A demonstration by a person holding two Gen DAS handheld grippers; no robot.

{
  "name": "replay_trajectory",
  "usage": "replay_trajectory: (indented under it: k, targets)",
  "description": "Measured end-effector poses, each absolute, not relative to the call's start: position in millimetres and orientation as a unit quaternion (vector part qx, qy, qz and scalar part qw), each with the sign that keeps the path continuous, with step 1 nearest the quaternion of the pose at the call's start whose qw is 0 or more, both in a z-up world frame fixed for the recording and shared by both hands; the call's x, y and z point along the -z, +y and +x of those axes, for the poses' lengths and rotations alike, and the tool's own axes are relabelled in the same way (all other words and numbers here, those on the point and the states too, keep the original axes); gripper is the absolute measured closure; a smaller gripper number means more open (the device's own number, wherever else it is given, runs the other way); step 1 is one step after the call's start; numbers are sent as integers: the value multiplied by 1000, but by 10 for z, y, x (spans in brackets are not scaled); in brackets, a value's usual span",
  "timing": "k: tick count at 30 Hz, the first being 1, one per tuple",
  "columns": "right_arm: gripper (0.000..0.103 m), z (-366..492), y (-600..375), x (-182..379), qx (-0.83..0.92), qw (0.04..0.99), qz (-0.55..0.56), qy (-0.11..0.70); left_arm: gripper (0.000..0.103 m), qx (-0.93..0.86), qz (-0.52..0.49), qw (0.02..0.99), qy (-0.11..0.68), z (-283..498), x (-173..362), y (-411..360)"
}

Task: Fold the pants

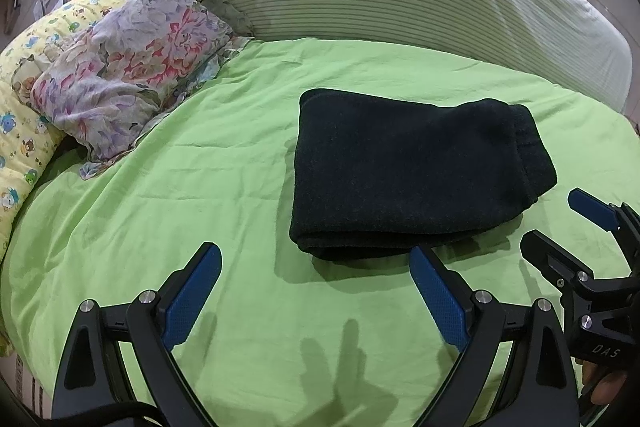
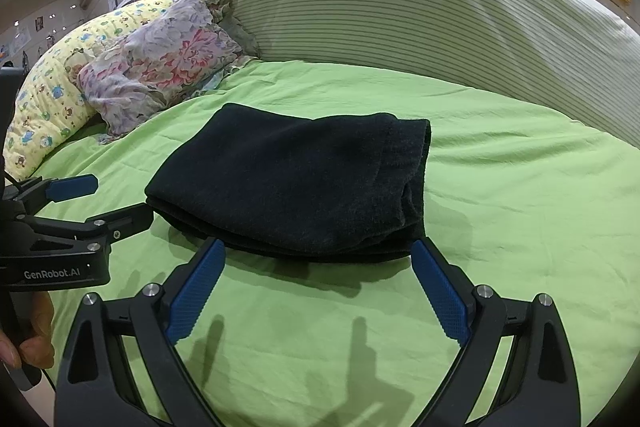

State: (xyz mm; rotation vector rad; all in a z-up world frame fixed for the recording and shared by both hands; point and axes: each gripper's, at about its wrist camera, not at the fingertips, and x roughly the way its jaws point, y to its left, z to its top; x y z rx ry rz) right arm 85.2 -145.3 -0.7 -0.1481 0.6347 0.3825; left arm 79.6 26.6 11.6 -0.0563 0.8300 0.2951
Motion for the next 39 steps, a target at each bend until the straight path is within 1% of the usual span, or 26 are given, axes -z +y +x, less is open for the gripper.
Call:
replay_trajectory:
  k: [25, 35, 39]
  targets:
    - [8, 849, -1445, -11, -180, 932, -65, 308, 7, -145, -39, 903, 402, 815, -129, 312]
    - [8, 834, -1468, -40, -171, 935, -56, 305, 7, -145, -39, 909, 388, 800, -193, 288]
    - [8, 840, -1470, -86, -169, 937, -52, 301, 8, -138, -33, 918, 371, 786, -261, 241]
